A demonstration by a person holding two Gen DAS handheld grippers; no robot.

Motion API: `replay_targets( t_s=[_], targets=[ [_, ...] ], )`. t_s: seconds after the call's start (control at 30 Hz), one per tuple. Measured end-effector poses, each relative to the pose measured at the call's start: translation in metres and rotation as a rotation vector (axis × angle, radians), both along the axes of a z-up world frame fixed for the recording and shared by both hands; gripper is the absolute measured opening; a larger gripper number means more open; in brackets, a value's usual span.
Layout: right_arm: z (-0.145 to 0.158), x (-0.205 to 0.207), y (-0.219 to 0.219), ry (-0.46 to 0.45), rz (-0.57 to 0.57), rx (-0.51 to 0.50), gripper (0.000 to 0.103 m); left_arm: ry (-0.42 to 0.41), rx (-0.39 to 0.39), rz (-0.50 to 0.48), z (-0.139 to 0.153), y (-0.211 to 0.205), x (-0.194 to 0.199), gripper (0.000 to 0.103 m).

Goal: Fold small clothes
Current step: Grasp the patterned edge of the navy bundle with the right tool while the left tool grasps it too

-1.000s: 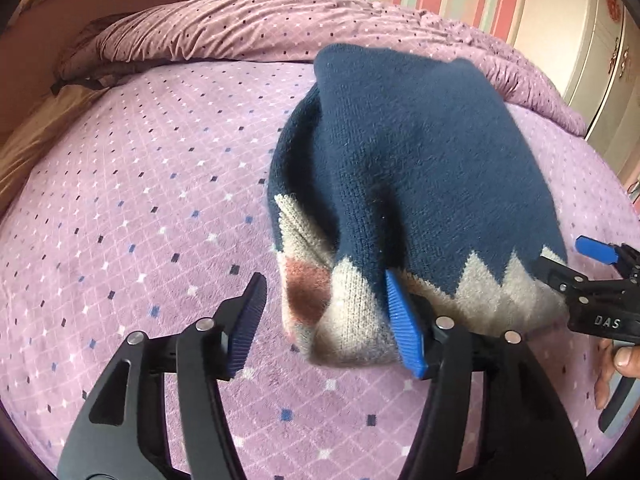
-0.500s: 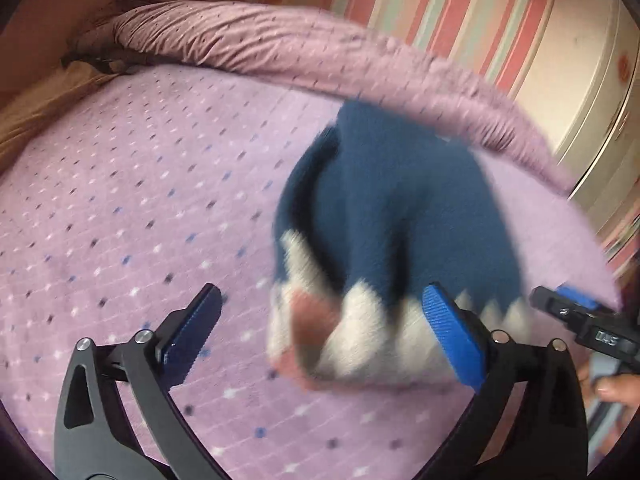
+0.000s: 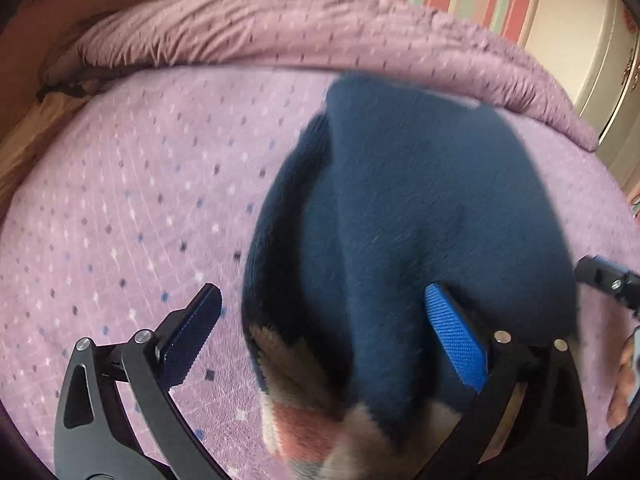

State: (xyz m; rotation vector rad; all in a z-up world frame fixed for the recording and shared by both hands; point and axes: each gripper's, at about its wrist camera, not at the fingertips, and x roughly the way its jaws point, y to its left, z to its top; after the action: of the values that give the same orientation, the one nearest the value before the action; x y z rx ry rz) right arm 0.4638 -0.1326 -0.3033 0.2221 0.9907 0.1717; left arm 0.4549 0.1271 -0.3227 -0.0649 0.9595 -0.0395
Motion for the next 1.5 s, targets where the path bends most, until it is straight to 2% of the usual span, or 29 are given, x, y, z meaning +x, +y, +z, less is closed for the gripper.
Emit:
replay_targets(
  t_s=[0.1,0.23,0.37,0.5,0.6,0.67,0.73,0.8,0.87,1.03,1.13,1.23,1.27,1.3,1.33,1.37,1.4,1.43,1.47,1.5],
  targets=[
    [-0.007,0.0,0.001,-0.001,0.011,-0.001,0.101,-0.002,-0.054,0.009,-0.015,0.01,-0.003,0.1],
    [-0.006,0.002,0.002,-0.005,0.022,-0.014,0.101,-0.036,-0.013,0.002,-0.02,0.003,-0.007,0.1],
    [-0.006,0.005,0.001,0.004,0.032,-0.006,0.101,-0.018,-0.058,0.005,-0.027,0.007,-0.003,0.1],
    [-0.015,0.01,-0.005,0.043,0.016,0.075,0.101,0.019,-0.13,0.008,-0.031,0.014,0.0,0.1],
    [-0.023,0.012,-0.009,0.067,0.005,0.138,0.101,0.04,-0.155,0.014,-0.033,0.014,0.002,0.099],
    [-0.03,0.013,-0.012,0.089,-0.001,0.19,0.101,0.043,-0.166,0.008,-0.034,0.012,0.002,0.094],
    [-0.036,0.015,-0.015,0.107,-0.007,0.235,0.101,0.043,-0.199,0.006,-0.032,0.008,0.0,0.077],
    [-0.039,0.015,-0.015,0.112,0.001,0.262,0.094,0.028,-0.164,-0.003,-0.028,0.0,-0.002,0.072],
    [-0.038,0.016,-0.012,0.117,0.016,0.299,0.078,0.028,-0.169,0.004,-0.027,-0.001,-0.002,0.07],
    [-0.036,0.02,-0.006,0.14,0.007,0.307,0.08,0.027,-0.211,0.024,-0.024,0.0,-0.005,0.06],
    [-0.033,0.02,0.0,0.126,0.023,0.276,0.073,0.03,-0.222,0.007,-0.024,0.002,-0.003,0.057],
    [-0.032,0.02,-0.002,0.13,0.046,0.263,0.071,0.031,-0.189,-0.035,-0.024,0.002,-0.002,0.057],
    [-0.032,0.021,-0.003,0.142,0.052,0.263,0.076,0.035,-0.185,-0.045,-0.025,0.003,-0.003,0.059],
    [-0.033,0.023,-0.004,0.157,0.044,0.262,0.081,0.045,-0.193,-0.046,-0.027,0.005,-0.002,0.067],
    [-0.035,0.025,-0.004,0.176,0.027,0.254,0.096,0.076,-0.241,-0.027,-0.033,0.015,-0.001,0.079],
    [-0.037,0.027,-0.004,0.194,0.01,0.232,0.102,0.108,-0.296,-0.002,-0.04,0.023,0.0,0.087],
    [-0.039,0.028,-0.003,0.195,0.009,0.229,0.101,0.154,-0.385,0.032,-0.051,0.035,0.002,0.094],
    [-0.04,0.027,-0.003,0.189,0.012,0.237,0.101,0.174,-0.462,0.048,-0.058,0.044,0.004,0.094],
    [-0.041,0.027,-0.002,0.183,0.01,0.248,0.101,0.159,-0.439,0.028,-0.056,0.042,0.004,0.094],
    [-0.041,0.026,-0.002,0.182,0.009,0.255,0.101,0.126,-0.391,0.0,-0.051,0.034,0.002,0.088]
  ],
)
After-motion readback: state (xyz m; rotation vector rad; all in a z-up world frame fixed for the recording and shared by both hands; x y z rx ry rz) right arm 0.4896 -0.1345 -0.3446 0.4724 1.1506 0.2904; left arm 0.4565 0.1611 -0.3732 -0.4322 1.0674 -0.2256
